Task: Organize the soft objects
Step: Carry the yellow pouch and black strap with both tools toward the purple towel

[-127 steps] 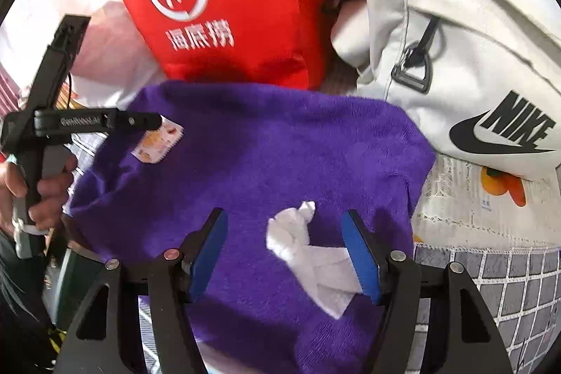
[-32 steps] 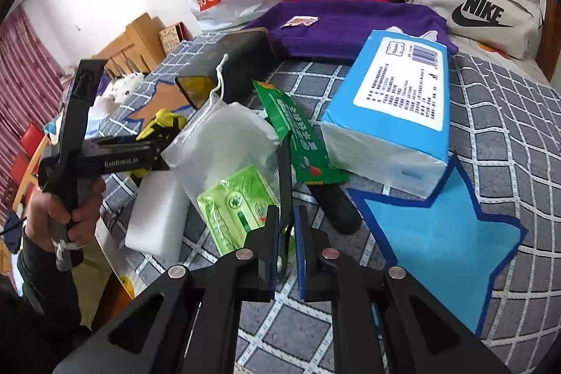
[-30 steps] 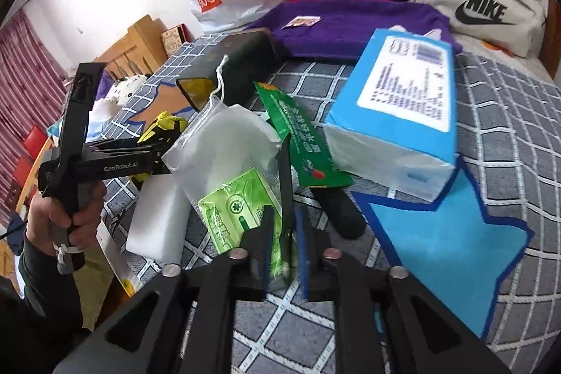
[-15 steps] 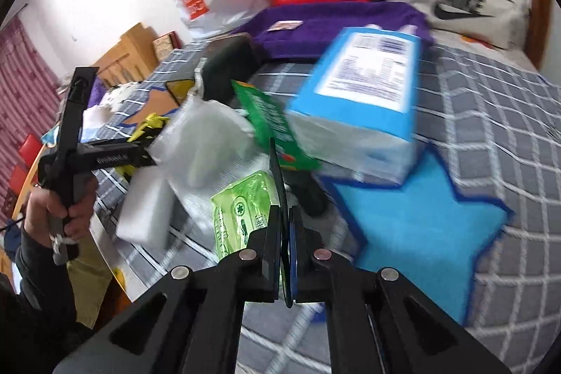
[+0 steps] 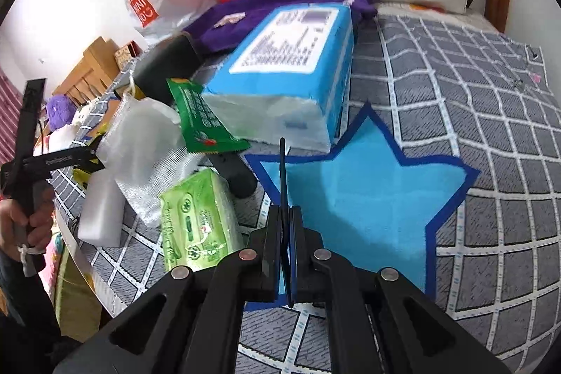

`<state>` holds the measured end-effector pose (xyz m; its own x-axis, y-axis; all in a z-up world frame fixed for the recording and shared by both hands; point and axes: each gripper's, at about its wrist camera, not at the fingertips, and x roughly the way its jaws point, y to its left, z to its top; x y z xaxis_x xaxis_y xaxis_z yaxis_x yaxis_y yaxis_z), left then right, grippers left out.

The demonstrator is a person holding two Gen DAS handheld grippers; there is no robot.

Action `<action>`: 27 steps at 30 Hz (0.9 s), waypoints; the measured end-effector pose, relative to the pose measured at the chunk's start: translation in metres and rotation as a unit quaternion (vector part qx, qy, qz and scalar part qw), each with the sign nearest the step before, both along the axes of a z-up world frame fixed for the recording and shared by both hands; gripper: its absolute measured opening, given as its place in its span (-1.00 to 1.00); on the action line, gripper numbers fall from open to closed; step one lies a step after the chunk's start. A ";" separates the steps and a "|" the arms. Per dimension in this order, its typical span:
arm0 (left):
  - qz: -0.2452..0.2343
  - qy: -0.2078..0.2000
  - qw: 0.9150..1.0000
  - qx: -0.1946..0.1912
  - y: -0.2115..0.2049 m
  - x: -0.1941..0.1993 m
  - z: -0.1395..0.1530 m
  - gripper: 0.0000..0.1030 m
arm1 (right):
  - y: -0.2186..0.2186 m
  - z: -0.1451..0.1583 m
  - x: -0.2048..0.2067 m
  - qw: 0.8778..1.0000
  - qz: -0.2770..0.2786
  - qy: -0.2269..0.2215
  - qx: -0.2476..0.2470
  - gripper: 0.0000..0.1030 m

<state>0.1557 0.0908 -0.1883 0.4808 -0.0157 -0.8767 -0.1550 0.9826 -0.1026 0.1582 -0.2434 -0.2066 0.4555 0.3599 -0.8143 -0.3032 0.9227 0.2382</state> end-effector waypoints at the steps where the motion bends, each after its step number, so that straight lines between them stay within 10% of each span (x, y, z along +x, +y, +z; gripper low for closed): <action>1: -0.001 -0.003 1.000 0.001 -0.001 0.000 0.004 -0.08 | 0.000 0.001 0.000 1.000 0.001 0.001 0.002 -0.92; 27: -0.021 -0.094 0.995 -0.016 -0.011 0.054 0.108 -0.09 | 0.015 0.129 0.063 0.993 0.019 -0.117 0.030 -0.92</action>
<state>0.2100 0.0802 -0.0805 0.6340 -0.0669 -0.7704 -0.0882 0.9835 -0.1580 0.2210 -0.2288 -0.0780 0.6144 0.4248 -0.6649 -0.3909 0.8959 0.2113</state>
